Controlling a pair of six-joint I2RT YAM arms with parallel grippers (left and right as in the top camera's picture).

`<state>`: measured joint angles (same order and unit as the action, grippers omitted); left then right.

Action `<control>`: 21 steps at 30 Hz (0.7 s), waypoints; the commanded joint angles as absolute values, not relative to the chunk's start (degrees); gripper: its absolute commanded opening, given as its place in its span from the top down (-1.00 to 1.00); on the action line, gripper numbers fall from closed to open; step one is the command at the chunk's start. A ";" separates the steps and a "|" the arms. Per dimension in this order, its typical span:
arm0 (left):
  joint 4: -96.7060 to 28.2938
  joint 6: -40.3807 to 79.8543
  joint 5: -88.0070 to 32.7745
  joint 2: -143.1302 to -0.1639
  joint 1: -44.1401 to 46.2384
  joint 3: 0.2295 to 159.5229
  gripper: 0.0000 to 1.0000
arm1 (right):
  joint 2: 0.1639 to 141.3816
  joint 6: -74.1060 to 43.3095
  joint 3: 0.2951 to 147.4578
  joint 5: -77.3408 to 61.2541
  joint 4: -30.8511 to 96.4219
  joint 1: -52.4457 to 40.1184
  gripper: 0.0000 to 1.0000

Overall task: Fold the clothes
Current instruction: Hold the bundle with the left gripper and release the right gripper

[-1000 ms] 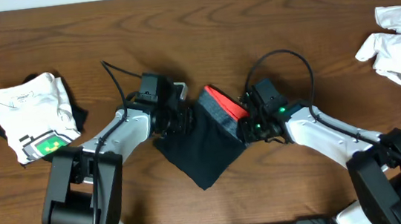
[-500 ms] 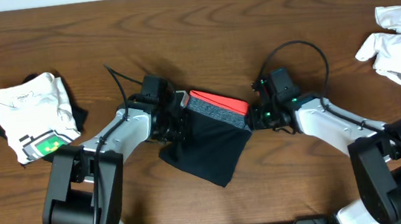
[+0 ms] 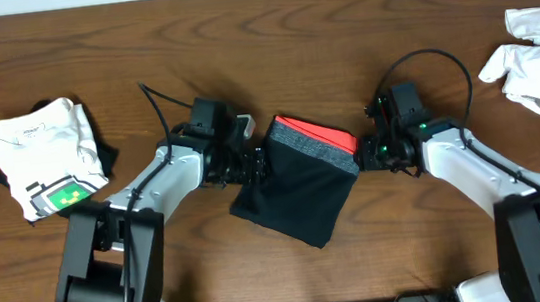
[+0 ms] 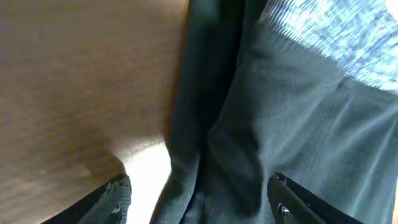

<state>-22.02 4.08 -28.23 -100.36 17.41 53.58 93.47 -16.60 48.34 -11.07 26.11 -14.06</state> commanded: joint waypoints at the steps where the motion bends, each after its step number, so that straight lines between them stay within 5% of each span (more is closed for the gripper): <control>1: -19.97 3.70 -26.59 -96.40 17.21 53.60 -0.50 | 90.50 -15.14 48.01 -10.26 26.39 -13.15 0.10; 8: -12.25 4.78 -26.59 -95.22 17.23 53.60 -0.75 | 86.35 -15.20 48.01 -10.70 27.35 -13.04 0.09; 21: -4.12 4.78 -26.59 -100.18 18.79 53.60 -0.75 | 81.78 -16.25 48.01 -10.55 32.23 -12.93 0.09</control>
